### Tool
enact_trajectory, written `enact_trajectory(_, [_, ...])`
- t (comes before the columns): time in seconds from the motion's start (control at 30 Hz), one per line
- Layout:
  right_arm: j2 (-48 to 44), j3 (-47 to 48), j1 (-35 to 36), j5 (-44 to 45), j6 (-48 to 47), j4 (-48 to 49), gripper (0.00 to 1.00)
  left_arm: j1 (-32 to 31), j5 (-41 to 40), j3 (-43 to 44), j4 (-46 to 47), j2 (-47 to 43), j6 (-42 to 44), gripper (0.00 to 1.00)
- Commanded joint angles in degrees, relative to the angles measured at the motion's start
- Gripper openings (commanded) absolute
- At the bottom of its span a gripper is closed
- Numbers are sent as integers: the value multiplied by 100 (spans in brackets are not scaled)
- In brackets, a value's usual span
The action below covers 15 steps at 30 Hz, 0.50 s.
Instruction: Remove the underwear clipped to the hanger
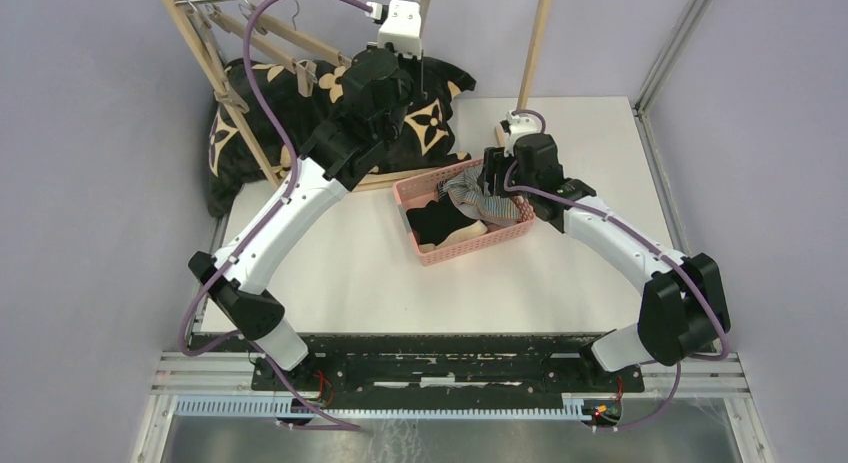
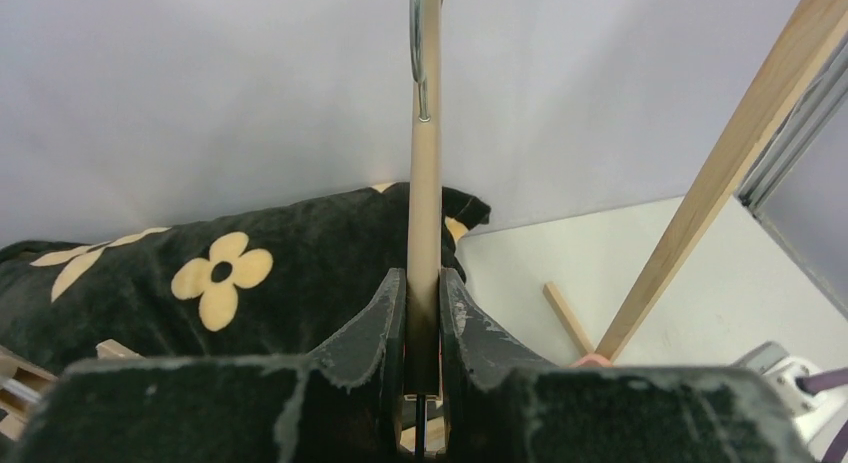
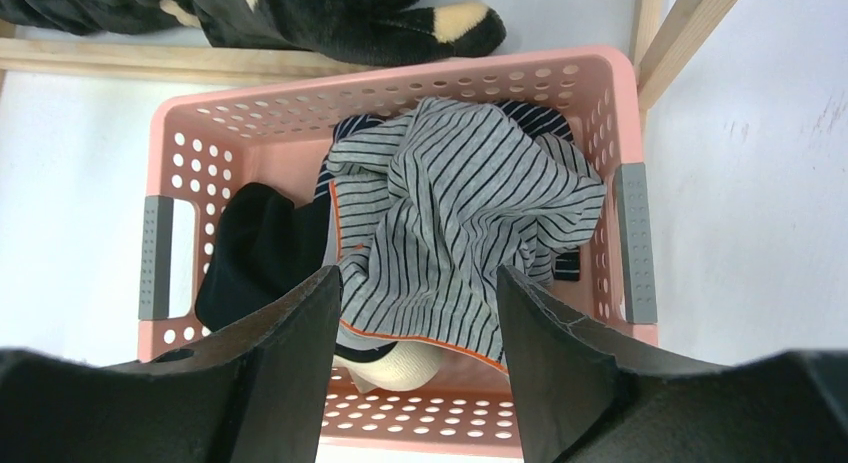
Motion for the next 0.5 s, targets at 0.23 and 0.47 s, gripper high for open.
enact_trajectory(0.23, [-88, -110, 17, -57, -165, 240, 66, 15, -302, -521, 1621, -392, -253, 3])
enact_trajectory(0.47, [18, -130, 19, -168, -111, 313, 66, 11, -313, -1316, 2293, -868, -262, 3])
